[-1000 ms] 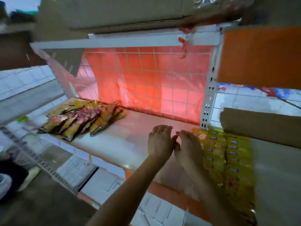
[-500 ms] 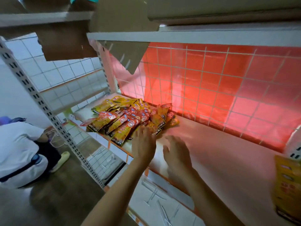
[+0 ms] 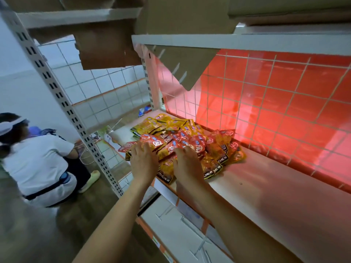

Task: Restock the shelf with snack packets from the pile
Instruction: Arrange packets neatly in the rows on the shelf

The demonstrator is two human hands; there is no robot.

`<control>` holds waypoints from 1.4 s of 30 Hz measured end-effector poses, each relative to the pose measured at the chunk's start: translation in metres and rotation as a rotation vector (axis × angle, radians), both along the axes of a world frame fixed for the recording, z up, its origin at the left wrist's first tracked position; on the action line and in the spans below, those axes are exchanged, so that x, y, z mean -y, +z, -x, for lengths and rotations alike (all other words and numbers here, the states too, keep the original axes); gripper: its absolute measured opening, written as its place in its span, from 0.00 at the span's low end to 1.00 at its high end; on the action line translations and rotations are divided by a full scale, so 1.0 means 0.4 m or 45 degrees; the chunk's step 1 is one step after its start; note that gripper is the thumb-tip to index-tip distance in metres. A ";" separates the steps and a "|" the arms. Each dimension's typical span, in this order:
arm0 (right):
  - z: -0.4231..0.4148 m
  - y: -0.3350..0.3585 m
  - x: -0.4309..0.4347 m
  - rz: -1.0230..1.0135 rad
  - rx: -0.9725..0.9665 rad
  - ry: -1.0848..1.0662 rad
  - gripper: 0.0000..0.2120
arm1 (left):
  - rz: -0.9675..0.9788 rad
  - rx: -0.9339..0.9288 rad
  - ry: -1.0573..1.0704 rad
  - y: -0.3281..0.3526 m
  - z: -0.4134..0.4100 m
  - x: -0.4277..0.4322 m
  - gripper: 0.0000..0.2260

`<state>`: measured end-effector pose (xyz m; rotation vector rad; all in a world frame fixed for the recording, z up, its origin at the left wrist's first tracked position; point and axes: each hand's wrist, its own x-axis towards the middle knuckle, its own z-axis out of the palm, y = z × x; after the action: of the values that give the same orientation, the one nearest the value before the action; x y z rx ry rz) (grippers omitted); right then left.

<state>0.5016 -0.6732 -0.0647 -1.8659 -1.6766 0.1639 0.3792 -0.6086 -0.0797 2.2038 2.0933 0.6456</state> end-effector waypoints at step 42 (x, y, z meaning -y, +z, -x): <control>-0.179 -0.010 0.025 -0.130 -1.920 -0.481 0.12 | -0.182 0.113 -0.746 -0.010 -0.167 0.081 0.29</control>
<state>0.5731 -0.6831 -0.0689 -1.2372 -0.2768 0.9880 0.4458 -0.6410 -0.0835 2.6183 1.2824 0.8248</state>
